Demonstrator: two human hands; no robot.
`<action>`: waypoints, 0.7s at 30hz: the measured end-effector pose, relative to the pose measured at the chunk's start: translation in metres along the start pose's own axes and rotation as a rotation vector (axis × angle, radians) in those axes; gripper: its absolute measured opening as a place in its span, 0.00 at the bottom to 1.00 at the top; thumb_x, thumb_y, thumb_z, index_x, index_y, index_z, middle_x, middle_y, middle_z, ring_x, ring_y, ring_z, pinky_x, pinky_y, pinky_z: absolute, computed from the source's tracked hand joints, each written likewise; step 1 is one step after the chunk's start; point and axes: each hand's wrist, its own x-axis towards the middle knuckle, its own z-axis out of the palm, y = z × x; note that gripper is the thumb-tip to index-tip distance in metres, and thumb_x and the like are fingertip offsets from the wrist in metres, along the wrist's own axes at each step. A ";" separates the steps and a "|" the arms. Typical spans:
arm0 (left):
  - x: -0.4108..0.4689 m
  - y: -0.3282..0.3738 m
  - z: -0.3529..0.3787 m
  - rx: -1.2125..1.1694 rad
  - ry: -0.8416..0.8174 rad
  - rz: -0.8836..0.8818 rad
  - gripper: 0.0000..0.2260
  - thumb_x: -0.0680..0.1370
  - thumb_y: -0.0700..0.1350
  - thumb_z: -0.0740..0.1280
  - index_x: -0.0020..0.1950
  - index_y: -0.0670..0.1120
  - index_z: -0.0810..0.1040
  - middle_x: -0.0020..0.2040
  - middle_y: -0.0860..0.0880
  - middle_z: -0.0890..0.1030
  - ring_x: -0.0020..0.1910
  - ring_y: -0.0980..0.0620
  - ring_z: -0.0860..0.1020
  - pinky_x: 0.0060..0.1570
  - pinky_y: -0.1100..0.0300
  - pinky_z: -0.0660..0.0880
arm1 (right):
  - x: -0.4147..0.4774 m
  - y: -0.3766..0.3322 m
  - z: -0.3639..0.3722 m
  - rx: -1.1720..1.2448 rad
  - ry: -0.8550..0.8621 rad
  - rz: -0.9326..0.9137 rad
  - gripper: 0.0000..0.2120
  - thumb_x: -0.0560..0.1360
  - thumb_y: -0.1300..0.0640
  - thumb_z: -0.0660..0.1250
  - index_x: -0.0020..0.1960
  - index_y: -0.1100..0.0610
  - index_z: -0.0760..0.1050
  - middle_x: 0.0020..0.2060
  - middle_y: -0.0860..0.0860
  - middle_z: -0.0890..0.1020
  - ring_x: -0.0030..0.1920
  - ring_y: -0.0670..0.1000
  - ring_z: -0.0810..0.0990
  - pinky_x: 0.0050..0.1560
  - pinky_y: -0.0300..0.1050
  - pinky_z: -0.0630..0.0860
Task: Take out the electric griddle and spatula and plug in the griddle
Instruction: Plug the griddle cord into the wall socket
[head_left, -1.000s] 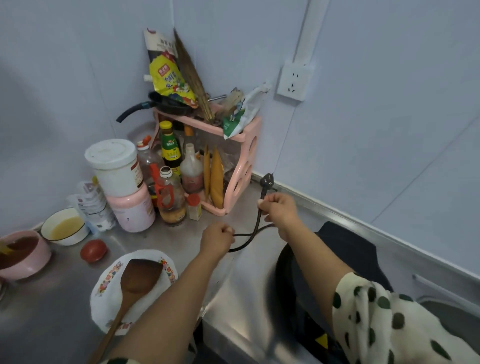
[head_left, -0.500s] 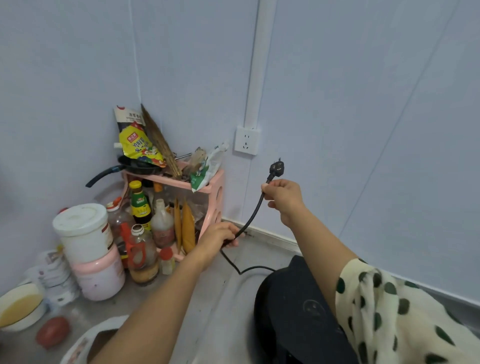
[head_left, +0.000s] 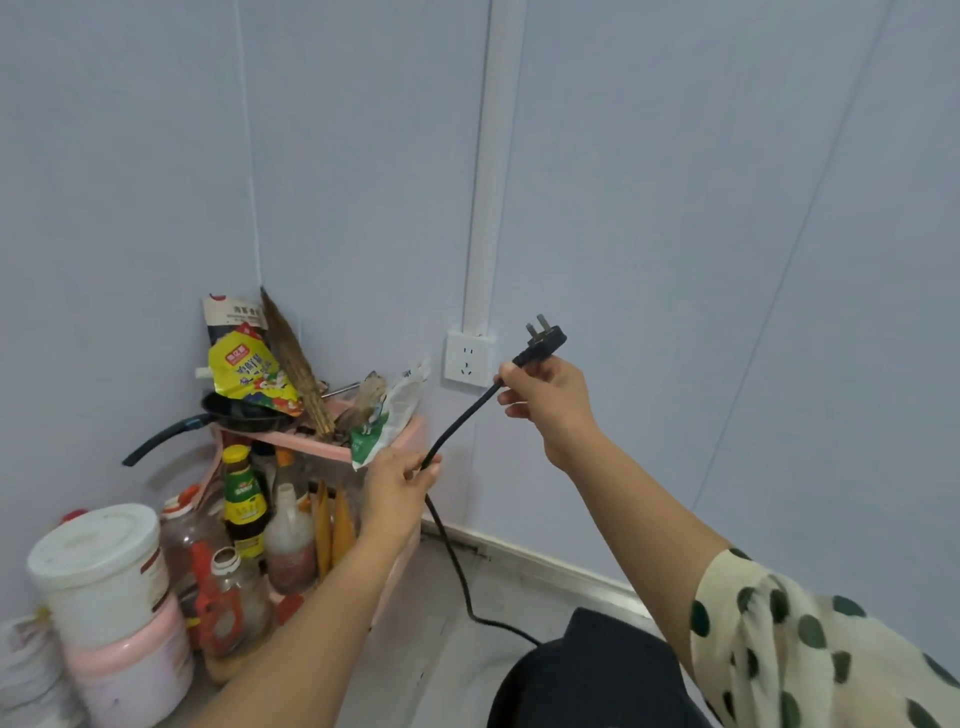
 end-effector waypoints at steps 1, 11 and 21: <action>0.006 0.003 0.002 0.022 0.024 0.003 0.08 0.76 0.38 0.69 0.53 0.41 0.84 0.40 0.53 0.79 0.40 0.58 0.76 0.39 0.76 0.69 | 0.002 -0.003 0.000 0.033 -0.020 -0.017 0.02 0.74 0.62 0.69 0.46 0.61 0.77 0.42 0.59 0.83 0.32 0.50 0.79 0.35 0.41 0.78; 0.049 0.025 0.034 -0.027 0.229 -0.145 0.06 0.73 0.43 0.73 0.43 0.47 0.76 0.36 0.55 0.77 0.36 0.59 0.75 0.34 0.70 0.67 | 0.025 -0.030 0.010 0.097 -0.290 -0.209 0.09 0.71 0.69 0.72 0.46 0.60 0.75 0.38 0.61 0.82 0.30 0.51 0.82 0.35 0.41 0.80; 0.067 0.005 0.051 -0.186 0.035 -0.140 0.12 0.76 0.38 0.68 0.43 0.57 0.78 0.47 0.46 0.81 0.45 0.49 0.81 0.35 0.59 0.82 | 0.054 -0.024 0.024 0.096 -0.331 -0.193 0.03 0.74 0.64 0.70 0.44 0.63 0.77 0.37 0.59 0.84 0.29 0.51 0.83 0.34 0.41 0.81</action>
